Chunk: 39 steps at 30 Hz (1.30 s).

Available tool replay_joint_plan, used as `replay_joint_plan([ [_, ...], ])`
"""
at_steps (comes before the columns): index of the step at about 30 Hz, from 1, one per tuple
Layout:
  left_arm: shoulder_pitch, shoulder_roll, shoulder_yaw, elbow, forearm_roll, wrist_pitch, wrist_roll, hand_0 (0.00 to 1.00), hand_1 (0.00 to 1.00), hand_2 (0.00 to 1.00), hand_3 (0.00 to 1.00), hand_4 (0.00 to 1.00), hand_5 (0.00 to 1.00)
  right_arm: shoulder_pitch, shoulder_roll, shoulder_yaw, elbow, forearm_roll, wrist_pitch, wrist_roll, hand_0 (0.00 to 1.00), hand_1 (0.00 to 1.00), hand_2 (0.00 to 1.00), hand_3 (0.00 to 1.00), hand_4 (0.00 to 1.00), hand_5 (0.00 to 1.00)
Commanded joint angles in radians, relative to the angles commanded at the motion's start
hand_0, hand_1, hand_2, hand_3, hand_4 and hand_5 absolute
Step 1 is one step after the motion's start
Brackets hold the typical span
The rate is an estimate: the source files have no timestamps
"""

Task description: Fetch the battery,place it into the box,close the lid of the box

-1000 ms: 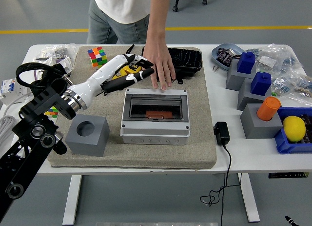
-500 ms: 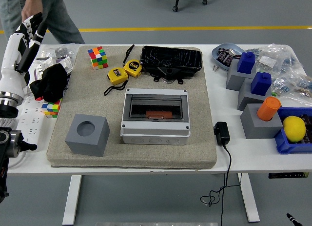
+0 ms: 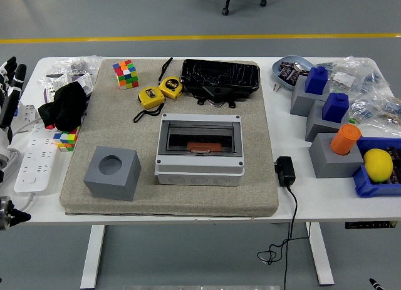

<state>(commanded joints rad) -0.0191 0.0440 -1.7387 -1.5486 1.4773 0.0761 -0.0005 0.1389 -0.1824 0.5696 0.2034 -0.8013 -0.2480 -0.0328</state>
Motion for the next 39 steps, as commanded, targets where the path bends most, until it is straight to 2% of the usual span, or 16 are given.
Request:
replay_joint_plan([
  [1, 0.001, -0.003, 0.000, 0.000, -0.046, 0.000, 0.000, 0.925, 0.952, 0.895, 0.853, 0.998, 0.998, 0.000, 0.001, 0.000, 0.000, -0.001, 0.000, 0.000, 0.831, 0.792, 0.787, 0.822, 0.998, 0.998],
  [2, 0.002, -0.005, 0.001, 0.000, -0.083, 0.000, 0.002, 0.862, 0.890, 0.845, 0.816, 0.998, 0.998, 0.000, 0.002, -0.002, -0.001, 0.000, 0.000, -0.001, 0.830, 0.793, 0.786, 0.822, 0.998, 0.998],
  [3, 0.003, -0.007, 0.002, 0.000, -0.128, -0.001, 0.004, 0.862, 0.890, 0.845, 0.816, 0.998, 0.998, -0.001, 0.003, -0.003, -0.001, 0.001, 0.000, -0.002, 0.830, 0.793, 0.786, 0.822, 0.998, 0.998],
  [5, 0.004, -0.007, 0.004, -0.001, -0.151, 0.000, 0.010, 0.862, 0.890, 0.845, 0.816, 0.998, 0.998, 0.000, 0.004, -0.002, -0.001, -0.001, 0.000, -0.003, 0.830, 0.793, 0.786, 0.822, 0.998, 0.998],
  [7, 0.004, -0.006, 0.004, -0.001, -0.147, 0.002, 0.014, 0.862, 0.890, 0.845, 0.816, 0.998, 0.998, 0.000, 0.004, 0.000, -0.001, -0.004, 0.000, -0.003, 0.830, 0.793, 0.786, 0.822, 0.998, 0.998],
  [8, 0.005, -0.006, 0.004, -0.002, -0.146, 0.001, 0.015, 0.824, 0.818, 0.792, 0.763, 0.998, 0.971, 0.001, 0.005, 0.000, -0.001, -0.005, 0.001, -0.003, 0.828, 0.794, 0.787, 0.822, 0.998, 0.998],
  [13, 0.002, -0.003, 0.004, -0.002, -0.146, 0.000, 0.018, 0.824, 0.818, 0.792, 0.763, 0.998, 0.971, 0.001, 0.004, -0.003, -0.001, -0.005, 0.001, -0.003, 0.828, 0.794, 0.787, 0.822, 0.998, 0.998],
  [14, 0.002, -0.003, 0.005, -0.001, -0.146, -0.001, 0.019, 0.810, 0.795, 0.763, 0.740, 0.998, 0.939, 0.001, 0.003, -0.004, -0.001, -0.005, 0.001, -0.003, 0.828, 0.794, 0.787, 0.821, 0.998, 0.998],
  [37, 0.006, -0.005, 0.018, 0.006, -0.139, 0.020, 0.027, 0.791, 0.775, 0.747, 0.733, 0.998, 0.933, -0.003, 0.003, -0.010, -0.001, 0.002, 0.004, -0.001, 0.827, 0.795, 0.786, 0.821, 0.998, 0.998],
  [39, 0.005, -0.005, 0.018, 0.006, -0.138, 0.021, 0.027, 0.785, 0.772, 0.745, 0.729, 0.998, 0.907, -0.003, 0.003, -0.010, -0.001, 0.003, 0.004, -0.001, 0.827, 0.796, 0.787, 0.820, 0.998, 0.998],
])
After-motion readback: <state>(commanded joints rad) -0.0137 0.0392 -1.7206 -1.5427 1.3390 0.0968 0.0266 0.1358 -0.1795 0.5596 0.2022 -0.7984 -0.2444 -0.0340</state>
